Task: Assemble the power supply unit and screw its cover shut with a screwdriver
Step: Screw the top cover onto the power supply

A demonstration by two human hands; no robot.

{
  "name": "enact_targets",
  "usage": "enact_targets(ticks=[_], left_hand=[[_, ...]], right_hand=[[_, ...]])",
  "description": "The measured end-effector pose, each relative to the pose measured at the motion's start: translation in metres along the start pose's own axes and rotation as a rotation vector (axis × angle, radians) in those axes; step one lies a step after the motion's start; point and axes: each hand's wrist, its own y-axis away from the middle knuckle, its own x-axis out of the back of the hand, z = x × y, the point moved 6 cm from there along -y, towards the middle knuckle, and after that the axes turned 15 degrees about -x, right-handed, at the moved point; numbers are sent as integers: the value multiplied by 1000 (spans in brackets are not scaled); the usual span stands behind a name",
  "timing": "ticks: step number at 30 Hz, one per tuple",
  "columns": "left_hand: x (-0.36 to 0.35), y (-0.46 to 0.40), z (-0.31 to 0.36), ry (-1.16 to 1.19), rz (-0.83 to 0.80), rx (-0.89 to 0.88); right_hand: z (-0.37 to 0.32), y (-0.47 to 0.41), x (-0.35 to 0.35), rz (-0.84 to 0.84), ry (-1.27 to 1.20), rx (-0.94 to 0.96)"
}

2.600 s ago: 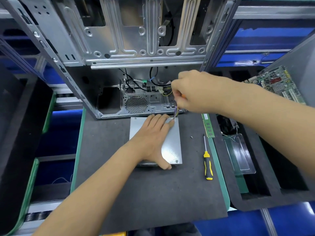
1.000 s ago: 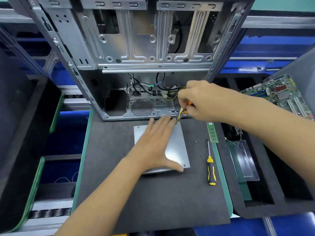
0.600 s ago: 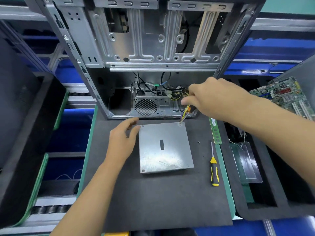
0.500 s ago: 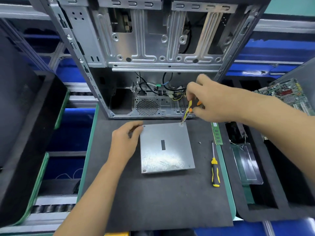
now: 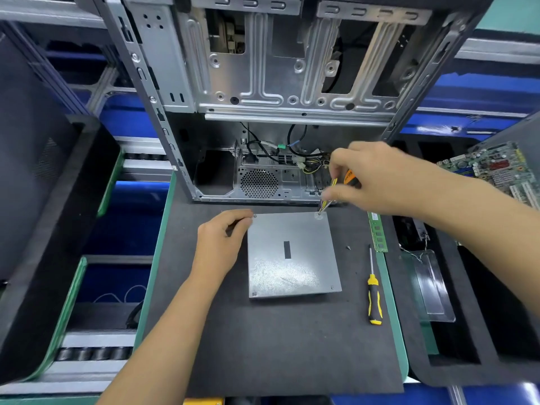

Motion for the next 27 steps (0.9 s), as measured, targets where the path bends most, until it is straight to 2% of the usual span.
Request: enact_targets(ticks=[3, 7, 11, 19, 27], left_hand=[[0, 1, -1, 9, 4, -3], [-1, 0, -2, 25, 4, 0], [-1, 0, -2, 55, 0, 2], [-1, -1, -4, 52, 3, -8], [-5, -8, -3, 82, 7, 0]], right_hand=[[-5, -1, -1, -32, -56, 65], [1, -4, 8, 193, 48, 46], [14, -1, 25, 394, -159, 13], [-17, -9, -5, 304, -481, -53], [-38, -18, -26, 238, -456, -48]])
